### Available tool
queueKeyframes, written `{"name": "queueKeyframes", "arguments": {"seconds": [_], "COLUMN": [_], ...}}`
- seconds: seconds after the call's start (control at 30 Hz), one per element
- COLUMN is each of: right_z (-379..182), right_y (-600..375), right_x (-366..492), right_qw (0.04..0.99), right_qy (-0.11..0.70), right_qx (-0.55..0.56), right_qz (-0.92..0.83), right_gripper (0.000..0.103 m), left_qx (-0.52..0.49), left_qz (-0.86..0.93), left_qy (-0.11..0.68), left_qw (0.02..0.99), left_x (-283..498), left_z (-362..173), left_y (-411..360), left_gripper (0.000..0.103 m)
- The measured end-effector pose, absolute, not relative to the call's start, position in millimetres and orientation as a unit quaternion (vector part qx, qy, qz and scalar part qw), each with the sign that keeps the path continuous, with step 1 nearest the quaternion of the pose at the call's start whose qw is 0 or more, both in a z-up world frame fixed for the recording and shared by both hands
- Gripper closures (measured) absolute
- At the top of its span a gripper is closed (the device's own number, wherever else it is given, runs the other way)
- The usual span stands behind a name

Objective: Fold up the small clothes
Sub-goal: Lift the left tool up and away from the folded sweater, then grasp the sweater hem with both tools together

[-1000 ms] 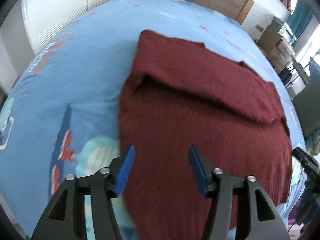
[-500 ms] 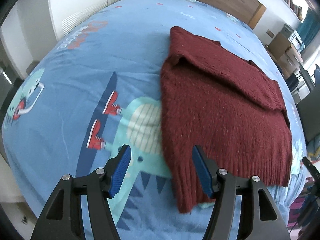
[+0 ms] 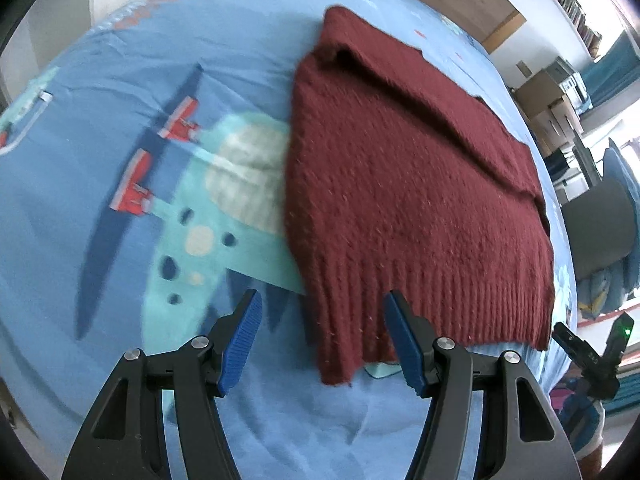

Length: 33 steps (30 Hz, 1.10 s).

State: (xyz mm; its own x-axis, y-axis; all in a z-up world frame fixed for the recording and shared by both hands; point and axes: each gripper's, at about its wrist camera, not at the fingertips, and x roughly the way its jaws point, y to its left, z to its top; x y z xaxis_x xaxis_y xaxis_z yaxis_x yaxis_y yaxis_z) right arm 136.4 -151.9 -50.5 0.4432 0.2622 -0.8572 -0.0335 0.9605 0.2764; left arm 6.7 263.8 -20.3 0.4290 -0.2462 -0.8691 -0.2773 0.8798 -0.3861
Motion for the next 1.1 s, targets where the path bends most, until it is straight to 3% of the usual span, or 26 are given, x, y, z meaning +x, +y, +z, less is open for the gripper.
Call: {"name": "queueKeyframes", "arguments": {"seconds": [0.6, 0.7, 1.1], "right_z": [-86, -88, -94], "right_y": [-147, -146, -134], "right_x": [165, 169, 179], "right_qw": [0.810, 0.805, 0.785], "right_qy": [0.559, 0.560, 0.558], "right_qx": [0.129, 0.135, 0.174], "right_qz": [0.124, 0.139, 0.205], "right_gripper": [0.036, 0.036, 0.044], "left_qx": [-0.304, -0.325, -0.342], "left_qz": [-0.071, -0.083, -0.131], "left_qy": [0.549, 0.544, 0.552], "left_qw": [0.775, 0.769, 0.749], "left_x": [29, 28, 32], "left_z": [-54, -56, -58], "left_y": [258, 264, 269], "left_gripper": [0.047, 0.052, 0.055]}}
